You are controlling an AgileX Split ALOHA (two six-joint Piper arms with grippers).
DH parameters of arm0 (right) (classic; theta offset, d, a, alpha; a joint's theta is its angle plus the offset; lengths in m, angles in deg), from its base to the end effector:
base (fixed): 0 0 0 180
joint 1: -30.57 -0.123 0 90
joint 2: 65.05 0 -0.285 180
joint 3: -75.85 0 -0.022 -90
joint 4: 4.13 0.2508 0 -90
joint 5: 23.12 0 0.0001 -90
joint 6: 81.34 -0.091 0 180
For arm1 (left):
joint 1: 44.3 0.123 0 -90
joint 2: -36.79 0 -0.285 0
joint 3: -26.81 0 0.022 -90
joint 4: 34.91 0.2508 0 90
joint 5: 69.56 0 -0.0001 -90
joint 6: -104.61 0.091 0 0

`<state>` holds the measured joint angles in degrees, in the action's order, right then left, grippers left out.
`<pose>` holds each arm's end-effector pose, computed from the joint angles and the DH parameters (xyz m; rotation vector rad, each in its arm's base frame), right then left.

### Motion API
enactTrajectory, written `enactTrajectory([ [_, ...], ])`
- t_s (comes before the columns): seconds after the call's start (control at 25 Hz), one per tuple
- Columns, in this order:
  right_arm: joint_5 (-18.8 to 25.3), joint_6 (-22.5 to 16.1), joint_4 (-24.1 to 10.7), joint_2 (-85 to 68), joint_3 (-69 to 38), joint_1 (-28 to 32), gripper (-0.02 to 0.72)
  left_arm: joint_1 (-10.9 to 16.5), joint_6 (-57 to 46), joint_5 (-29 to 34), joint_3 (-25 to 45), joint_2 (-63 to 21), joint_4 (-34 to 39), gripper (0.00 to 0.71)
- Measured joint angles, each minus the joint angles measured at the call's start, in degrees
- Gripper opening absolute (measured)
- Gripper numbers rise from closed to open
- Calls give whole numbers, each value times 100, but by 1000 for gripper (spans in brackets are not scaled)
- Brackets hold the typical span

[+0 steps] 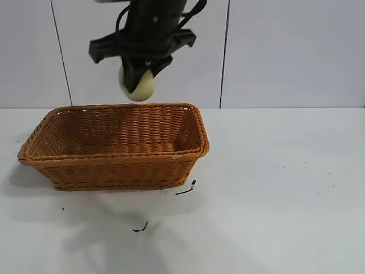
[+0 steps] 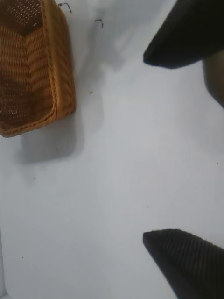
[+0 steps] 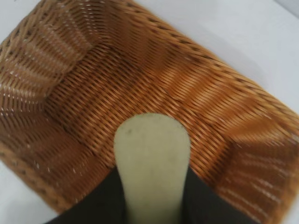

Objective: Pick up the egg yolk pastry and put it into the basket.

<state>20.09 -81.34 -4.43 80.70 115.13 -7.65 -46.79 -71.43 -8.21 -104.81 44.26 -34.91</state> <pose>0.4152 0.3265 0.1548 -0.8648 2.4847 0.2276 -0.0065 0.0003 0.2774 0.1151 2.0423 0.0160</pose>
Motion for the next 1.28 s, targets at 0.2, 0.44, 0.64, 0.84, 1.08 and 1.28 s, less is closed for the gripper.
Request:
enactTrajectory([
  [0.2, -194, -88, -35, 117, 0, 0, 207, 0, 0, 0, 0, 0, 0, 696],
  [0.44, 65, -138, -37, 112, 270, 0, 634, 0, 0, 0, 0, 0, 0, 696],
  [0.64, 823, -151, -37, 112, 1035, 0, 687, 0, 0, 0, 0, 0, 0, 696],
  [0.84, 1558, -151, -59, 112, 1931, 21, 693, 0, 0, 0, 0, 0, 0, 696],
  [1.08, 1946, -151, -66, 112, 2518, 453, 693, 0, 0, 0, 0, 0, 0, 696],
  [1.28, 2223, -151, -80, 112, 2528, 1315, 693, 0, 0, 0, 0, 0, 0, 696],
])
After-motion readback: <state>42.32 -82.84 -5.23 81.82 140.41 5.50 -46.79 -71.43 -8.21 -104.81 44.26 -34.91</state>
